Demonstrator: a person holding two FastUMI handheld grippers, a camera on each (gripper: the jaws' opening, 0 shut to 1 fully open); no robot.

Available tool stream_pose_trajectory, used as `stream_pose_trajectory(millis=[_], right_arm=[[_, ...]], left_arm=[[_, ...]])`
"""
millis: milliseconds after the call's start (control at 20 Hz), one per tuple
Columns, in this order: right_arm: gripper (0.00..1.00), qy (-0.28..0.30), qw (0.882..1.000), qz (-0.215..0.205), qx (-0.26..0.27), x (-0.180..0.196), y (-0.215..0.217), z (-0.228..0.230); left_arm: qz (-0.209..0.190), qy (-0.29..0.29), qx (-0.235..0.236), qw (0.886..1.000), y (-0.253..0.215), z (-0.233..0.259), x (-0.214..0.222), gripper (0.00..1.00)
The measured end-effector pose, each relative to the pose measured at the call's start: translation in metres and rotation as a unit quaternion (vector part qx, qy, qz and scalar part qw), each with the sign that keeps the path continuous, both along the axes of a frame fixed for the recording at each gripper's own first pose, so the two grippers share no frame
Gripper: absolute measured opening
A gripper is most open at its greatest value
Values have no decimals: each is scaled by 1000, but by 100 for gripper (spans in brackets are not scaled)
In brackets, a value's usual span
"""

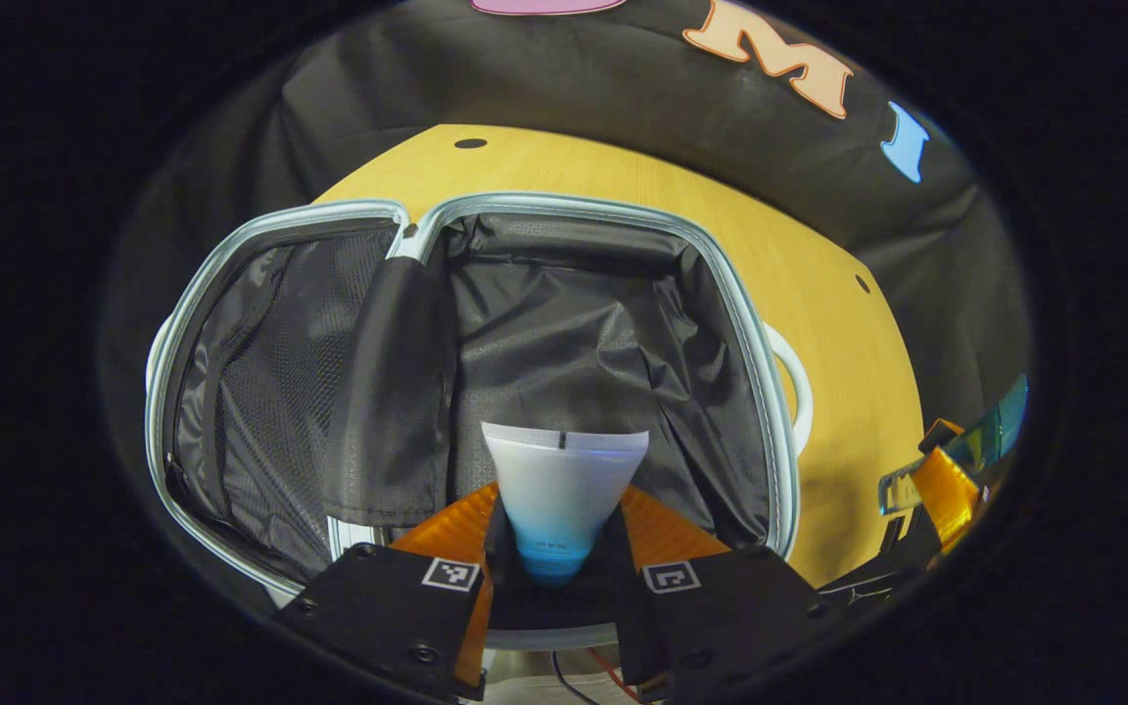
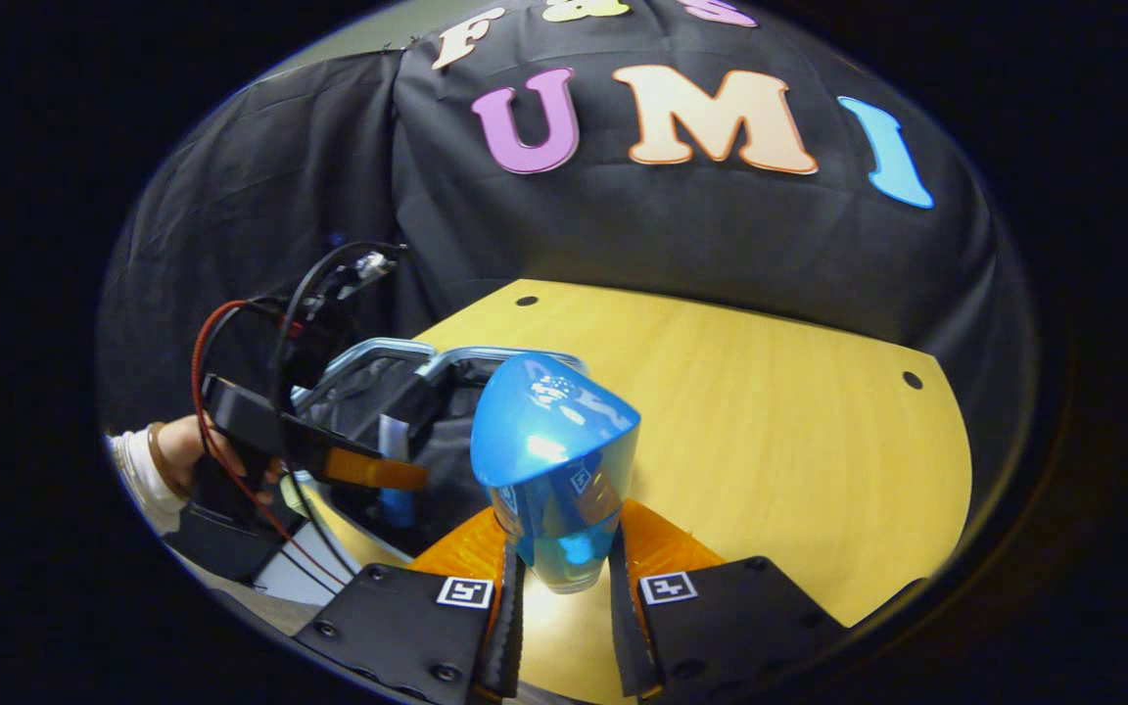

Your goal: First open the suitcase, pack the skin care products into it, and then close the suitcase.

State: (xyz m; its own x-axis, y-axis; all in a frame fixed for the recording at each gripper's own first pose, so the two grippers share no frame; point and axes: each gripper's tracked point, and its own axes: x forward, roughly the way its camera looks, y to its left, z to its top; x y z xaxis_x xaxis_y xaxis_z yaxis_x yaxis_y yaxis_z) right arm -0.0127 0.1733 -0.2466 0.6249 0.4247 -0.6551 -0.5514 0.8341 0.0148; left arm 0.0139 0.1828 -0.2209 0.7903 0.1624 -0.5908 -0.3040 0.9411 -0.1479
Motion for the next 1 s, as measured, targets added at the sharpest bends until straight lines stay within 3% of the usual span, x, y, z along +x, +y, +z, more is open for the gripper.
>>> stream_pose_trajectory(millis=[200,250,400,550,1000], right_arm=[[40,38,999,35,4,-13,44,-15],[38,51,998,41,2,-15,50,-21],[40,82,995,53,-19,-11,62,-44],[37,111,991,63,-38,-12,68,-62],[37,191,974,71,-99,-20,69,-114]], left_arm=[[2,-42,27,999,5,23,-8,58],[1,-59,31,998,4,32,-12,72],[15,-104,40,994,8,54,-30,96],[35,-149,54,987,22,78,-54,96],[116,-178,34,977,79,95,-120,96]])
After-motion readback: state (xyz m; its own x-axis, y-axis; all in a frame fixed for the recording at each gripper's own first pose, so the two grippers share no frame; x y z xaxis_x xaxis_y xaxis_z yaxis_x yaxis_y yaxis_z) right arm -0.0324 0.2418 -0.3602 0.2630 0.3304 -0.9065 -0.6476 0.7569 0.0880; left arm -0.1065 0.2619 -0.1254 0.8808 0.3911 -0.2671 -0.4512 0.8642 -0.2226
